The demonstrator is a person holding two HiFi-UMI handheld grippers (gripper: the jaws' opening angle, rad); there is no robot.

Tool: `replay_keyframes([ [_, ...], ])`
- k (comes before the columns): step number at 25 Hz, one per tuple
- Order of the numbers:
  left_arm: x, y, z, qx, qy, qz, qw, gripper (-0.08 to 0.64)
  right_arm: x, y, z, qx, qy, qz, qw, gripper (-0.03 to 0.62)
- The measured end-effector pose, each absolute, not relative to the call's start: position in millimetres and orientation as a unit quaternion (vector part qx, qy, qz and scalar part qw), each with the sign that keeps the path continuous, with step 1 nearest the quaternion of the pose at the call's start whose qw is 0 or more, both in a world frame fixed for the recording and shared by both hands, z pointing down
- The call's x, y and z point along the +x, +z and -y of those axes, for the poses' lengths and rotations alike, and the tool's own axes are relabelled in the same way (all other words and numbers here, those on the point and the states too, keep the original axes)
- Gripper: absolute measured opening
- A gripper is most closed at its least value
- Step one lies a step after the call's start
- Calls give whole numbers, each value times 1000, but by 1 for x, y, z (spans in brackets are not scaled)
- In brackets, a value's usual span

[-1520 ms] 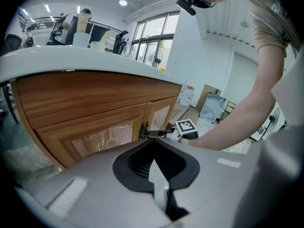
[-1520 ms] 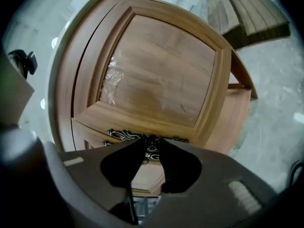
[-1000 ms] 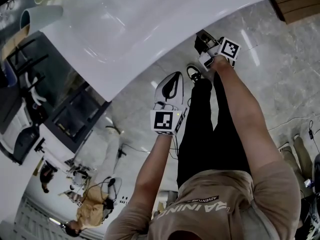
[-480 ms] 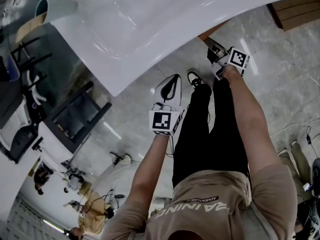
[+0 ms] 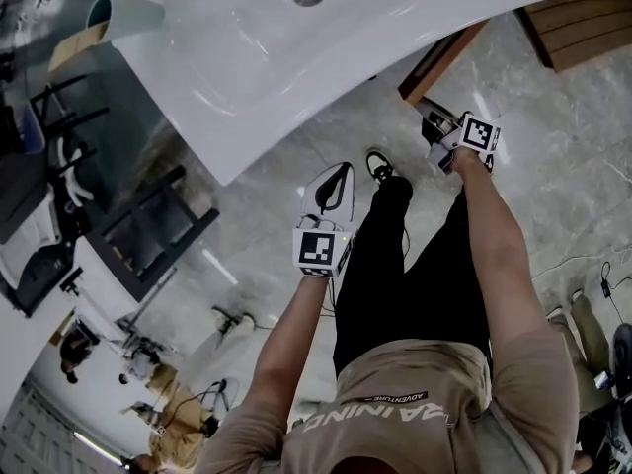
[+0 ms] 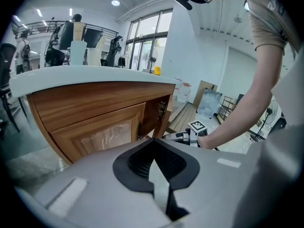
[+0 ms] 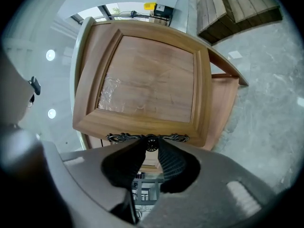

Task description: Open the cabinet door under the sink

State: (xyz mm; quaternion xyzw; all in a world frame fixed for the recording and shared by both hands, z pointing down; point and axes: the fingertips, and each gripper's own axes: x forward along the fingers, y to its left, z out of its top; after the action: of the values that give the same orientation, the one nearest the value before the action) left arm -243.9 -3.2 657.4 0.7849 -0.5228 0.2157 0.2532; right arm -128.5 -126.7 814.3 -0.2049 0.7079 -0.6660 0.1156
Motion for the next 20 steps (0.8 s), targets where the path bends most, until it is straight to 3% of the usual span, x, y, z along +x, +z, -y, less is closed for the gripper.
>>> replay_keyframes([
  [9, -195, 644, 3, 758, 201, 561, 264, 17, -94, 821, 108, -157, -662, -731, 56, 86],
  [20, -144, 643, 24, 746, 186, 577, 275, 17, -13, 821, 87, -115, -673, -730, 31, 86],
])
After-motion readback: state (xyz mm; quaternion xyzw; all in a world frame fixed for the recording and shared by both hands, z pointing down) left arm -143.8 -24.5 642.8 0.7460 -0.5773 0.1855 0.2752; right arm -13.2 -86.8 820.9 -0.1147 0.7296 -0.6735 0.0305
